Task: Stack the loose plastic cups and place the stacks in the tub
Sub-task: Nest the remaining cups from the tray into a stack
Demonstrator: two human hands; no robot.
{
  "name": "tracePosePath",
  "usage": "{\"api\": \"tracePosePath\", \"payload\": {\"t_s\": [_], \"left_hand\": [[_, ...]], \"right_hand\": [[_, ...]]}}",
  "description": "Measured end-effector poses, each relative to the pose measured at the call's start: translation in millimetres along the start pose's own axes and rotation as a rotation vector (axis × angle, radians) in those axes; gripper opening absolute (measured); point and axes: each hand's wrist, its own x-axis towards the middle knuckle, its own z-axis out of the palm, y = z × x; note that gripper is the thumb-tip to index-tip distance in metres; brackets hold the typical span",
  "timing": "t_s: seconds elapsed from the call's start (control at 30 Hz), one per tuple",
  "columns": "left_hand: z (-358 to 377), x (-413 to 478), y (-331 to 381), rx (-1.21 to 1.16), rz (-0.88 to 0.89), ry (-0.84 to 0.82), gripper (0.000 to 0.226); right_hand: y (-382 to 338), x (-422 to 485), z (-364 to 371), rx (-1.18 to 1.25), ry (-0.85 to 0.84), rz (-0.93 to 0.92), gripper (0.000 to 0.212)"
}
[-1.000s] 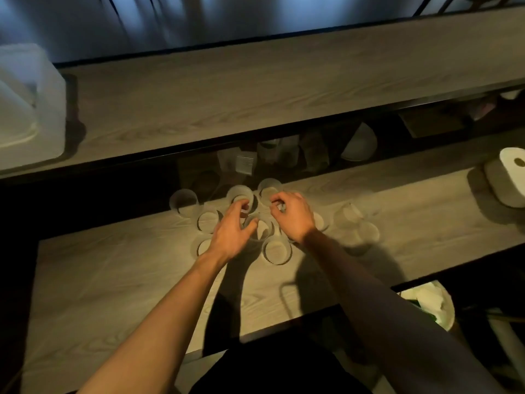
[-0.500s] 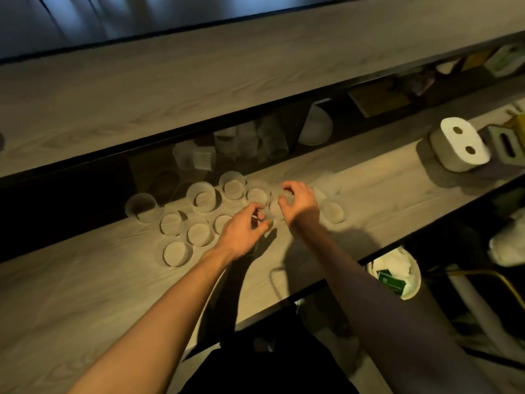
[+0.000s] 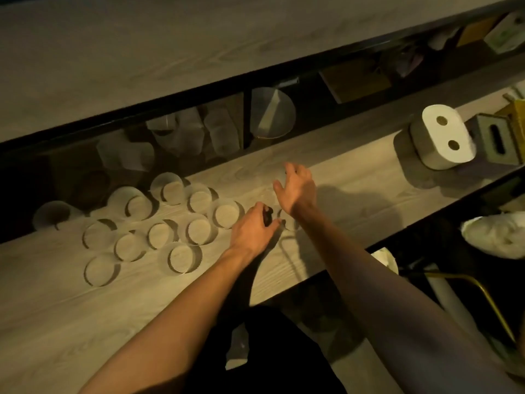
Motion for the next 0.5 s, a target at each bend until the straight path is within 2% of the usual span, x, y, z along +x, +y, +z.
{"api": "tracePosePath", "payload": {"t_s": [0.13,0.27,0.37,0.5], "left_hand": [[21,21,13,0.072,-0.114,-0.052,0.048],[30,33,19,0.185,-0.102,-0.079,0.038],[23,30,9,0.230,-0.097,-0.047,0.033],[5,13,-24,0.350,-0.127,0.028,0.032]], "right_hand": [[13,16,3,-0.015,-0.115,0.042,0.048],[22,24,10,0.188,-0.172,-0.013,0.041],[19,22,13,0.118,-0.117,-0.181,0.030],[0,15,22,-0.041,-0.211,-0.471,0.019]]}}
